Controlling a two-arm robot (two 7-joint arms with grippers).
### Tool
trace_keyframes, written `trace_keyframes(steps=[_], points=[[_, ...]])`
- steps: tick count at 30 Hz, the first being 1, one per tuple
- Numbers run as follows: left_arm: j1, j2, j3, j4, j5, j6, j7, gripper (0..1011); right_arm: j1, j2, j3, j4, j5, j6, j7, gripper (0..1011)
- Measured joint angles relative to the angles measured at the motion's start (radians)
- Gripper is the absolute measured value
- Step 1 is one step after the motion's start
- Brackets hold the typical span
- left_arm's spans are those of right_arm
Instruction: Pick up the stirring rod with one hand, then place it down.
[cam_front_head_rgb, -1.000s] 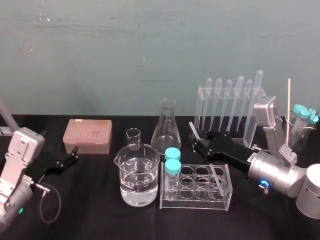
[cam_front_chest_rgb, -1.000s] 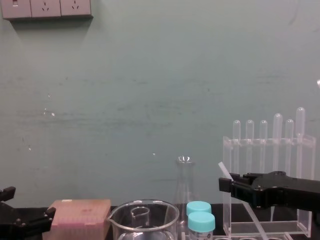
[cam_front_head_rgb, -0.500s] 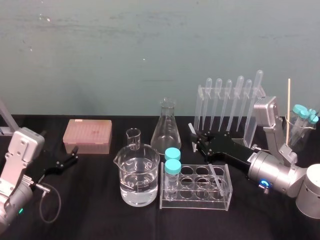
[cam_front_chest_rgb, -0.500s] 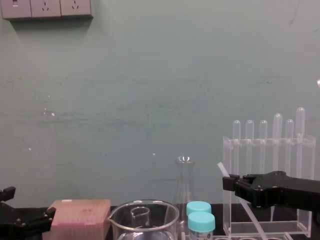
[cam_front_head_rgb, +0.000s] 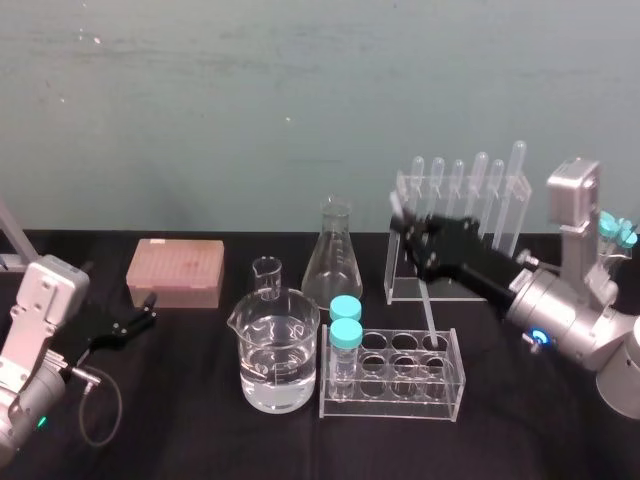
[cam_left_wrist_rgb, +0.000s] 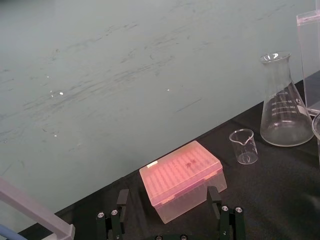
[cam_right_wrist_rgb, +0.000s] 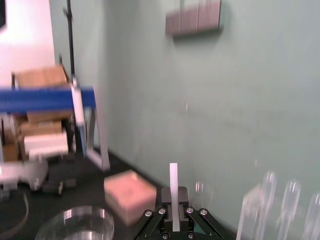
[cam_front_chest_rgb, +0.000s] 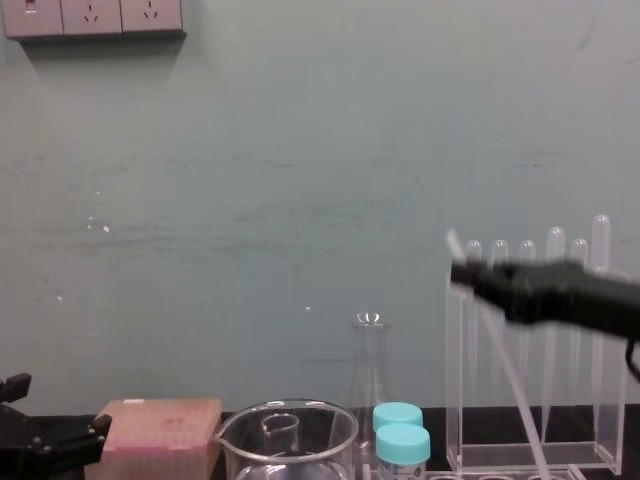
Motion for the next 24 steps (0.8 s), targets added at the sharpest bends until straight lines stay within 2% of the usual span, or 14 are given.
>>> trace_keyframes(steps=[5,8,9,11,17,24], points=[[0.0,0.0,0.0,0.0,0.0,0.0,0.0,1000,0.001,-0.016,0.036,-0.034,0.038,-0.065,0.025,67],[0.0,0.0,0.0,0.0,0.0,0.0,0.0,1000,0.003,-0.029,0.056,-0.041,0.068,-0.129,0.061,67],[0.0,0.0,0.0,0.0,0.0,0.0,0.0,1000,0.003,-0.029,0.056,-0.041,0.068,-0.129,0.061,67],[0.0,0.0,0.0,0.0,0.0,0.0,0.0,1000,0.002,-0.036,0.068,-0.037,0.081,-0.182,0.089,67],[0.0,0.0,0.0,0.0,0.0,0.0,0.0,1000,-0.013,-0.036,0.073,-0.016,0.085,-0.23,0.119,68],[0.0,0.0,0.0,0.0,0.0,0.0,0.0,1000,-0.032,-0.028,0.065,0.011,0.065,-0.232,0.124,67]])
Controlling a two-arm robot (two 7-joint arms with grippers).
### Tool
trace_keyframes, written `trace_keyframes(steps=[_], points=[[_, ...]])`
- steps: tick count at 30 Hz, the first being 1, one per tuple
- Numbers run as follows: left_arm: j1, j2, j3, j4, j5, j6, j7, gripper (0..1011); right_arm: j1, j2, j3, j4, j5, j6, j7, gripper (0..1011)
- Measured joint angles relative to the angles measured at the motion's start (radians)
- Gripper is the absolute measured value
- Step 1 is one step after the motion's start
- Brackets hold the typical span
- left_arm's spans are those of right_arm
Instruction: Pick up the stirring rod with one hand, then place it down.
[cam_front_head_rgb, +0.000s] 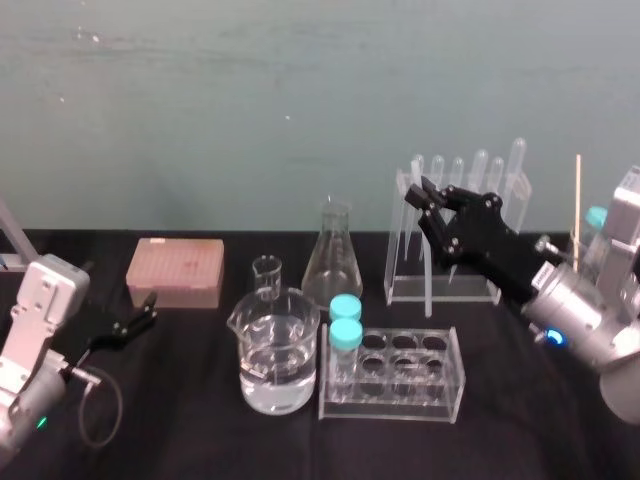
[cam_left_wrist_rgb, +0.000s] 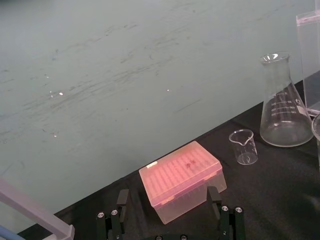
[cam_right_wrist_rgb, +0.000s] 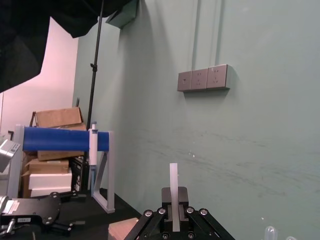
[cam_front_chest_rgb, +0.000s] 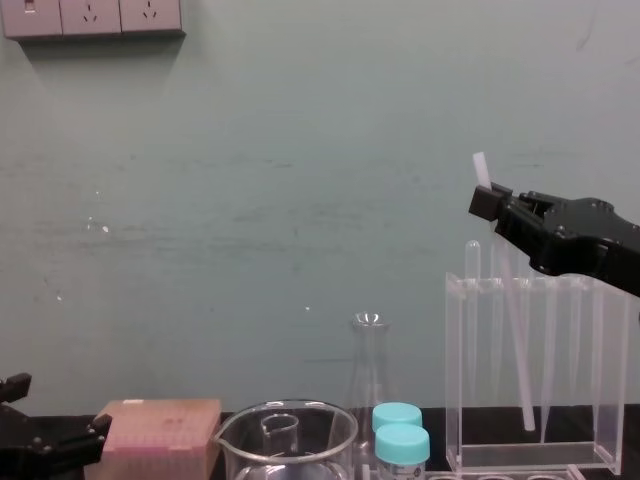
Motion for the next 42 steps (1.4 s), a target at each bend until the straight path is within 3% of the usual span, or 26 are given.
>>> trace_keyframes(steps=[42], points=[[0.0,0.0,0.0,0.0,0.0,0.0,0.0,1000,0.006,-0.002,0.002,-0.007,0.006,-0.003,0.002,67]])
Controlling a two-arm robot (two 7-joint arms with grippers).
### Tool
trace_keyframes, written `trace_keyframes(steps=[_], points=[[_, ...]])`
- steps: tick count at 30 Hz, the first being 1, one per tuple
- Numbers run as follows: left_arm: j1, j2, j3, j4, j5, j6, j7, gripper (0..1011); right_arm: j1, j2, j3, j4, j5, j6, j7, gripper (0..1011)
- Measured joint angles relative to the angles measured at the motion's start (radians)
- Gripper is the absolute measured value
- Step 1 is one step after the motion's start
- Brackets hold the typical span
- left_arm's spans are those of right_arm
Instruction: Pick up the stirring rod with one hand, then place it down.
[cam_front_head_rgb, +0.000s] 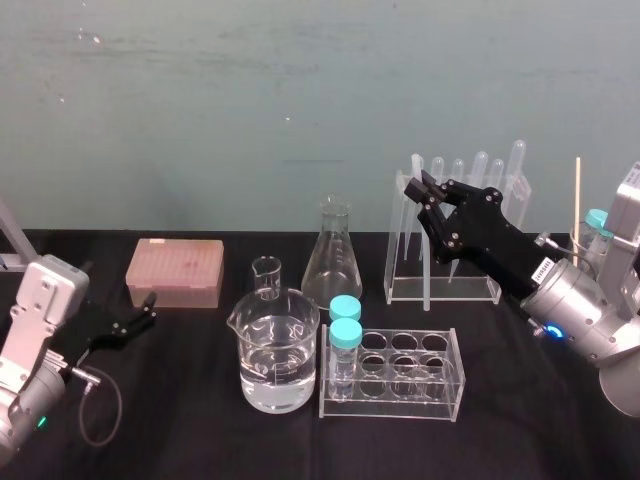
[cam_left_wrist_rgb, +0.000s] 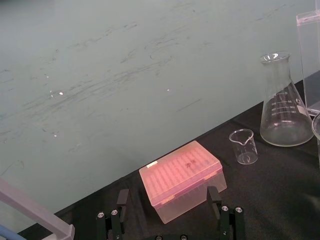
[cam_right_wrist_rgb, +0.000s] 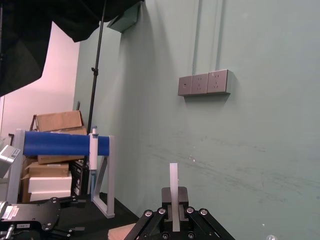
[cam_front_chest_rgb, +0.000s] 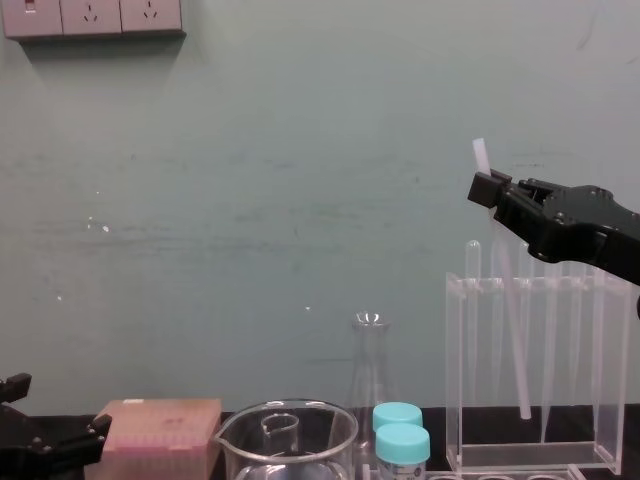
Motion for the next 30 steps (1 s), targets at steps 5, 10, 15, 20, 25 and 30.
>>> trace_keyframes(steps=[5,10,15,20,25,30], points=[[0.0,0.0,0.0,0.0,0.0,0.0,0.0,1000,0.0,0.0,0.0,0.0,0.0,0.0,0.0,67],[0.0,0.0,0.0,0.0,0.0,0.0,0.0,1000,0.0,0.0,0.0,0.0,0.0,0.0,0.0,67],[0.0,0.0,0.0,0.0,0.0,0.0,0.0,1000,0.0,0.0,0.0,0.0,0.0,0.0,0.0,67],[0.0,0.0,0.0,0.0,0.0,0.0,0.0,1000,0.0,0.0,0.0,0.0,0.0,0.0,0.0,67],[0.0,0.0,0.0,0.0,0.0,0.0,0.0,1000,0.0,0.0,0.0,0.0,0.0,0.0,0.0,67],[0.0,0.0,0.0,0.0,0.0,0.0,0.0,1000,0.0,0.0,0.0,0.0,0.0,0.0,0.0,67]])
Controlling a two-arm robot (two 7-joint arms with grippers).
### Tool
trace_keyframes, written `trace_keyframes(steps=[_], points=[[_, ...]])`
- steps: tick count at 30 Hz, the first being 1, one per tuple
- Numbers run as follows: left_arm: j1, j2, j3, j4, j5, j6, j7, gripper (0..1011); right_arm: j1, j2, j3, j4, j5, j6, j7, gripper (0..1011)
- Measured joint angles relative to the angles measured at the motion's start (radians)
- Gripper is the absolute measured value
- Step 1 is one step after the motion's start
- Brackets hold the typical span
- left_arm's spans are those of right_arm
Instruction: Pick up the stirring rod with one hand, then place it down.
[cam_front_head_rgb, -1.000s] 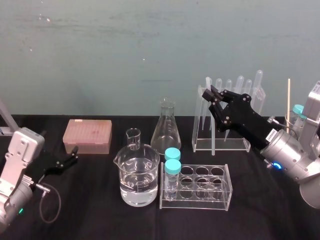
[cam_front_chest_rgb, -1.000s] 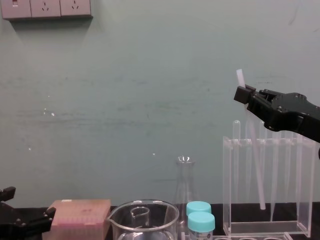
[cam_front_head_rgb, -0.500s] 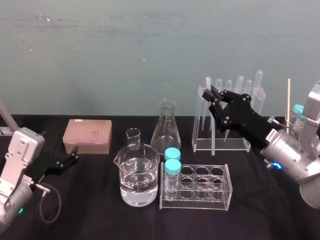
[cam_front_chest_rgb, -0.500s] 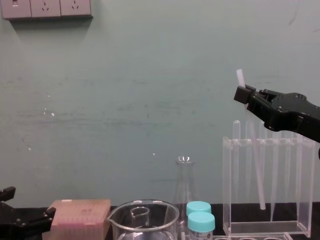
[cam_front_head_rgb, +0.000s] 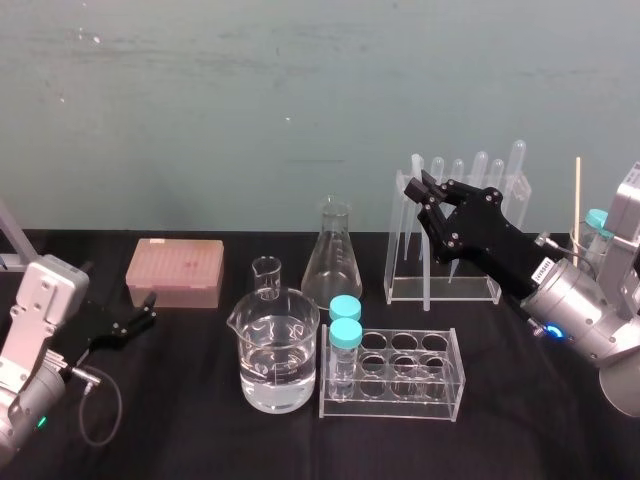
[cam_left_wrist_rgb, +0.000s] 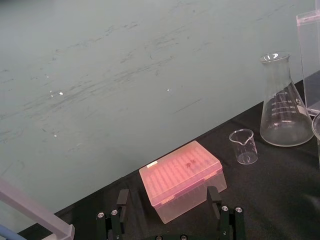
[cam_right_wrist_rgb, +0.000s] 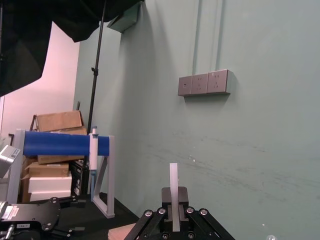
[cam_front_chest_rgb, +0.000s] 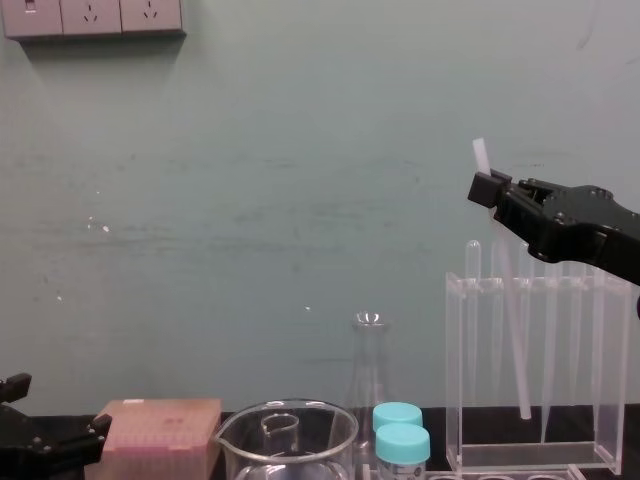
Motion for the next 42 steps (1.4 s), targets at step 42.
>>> trace_keyframes(steps=[42], points=[[0.0,0.0,0.0,0.0,0.0,0.0,0.0,1000,0.0,0.0,0.0,0.0,0.0,0.0,0.0,67]])
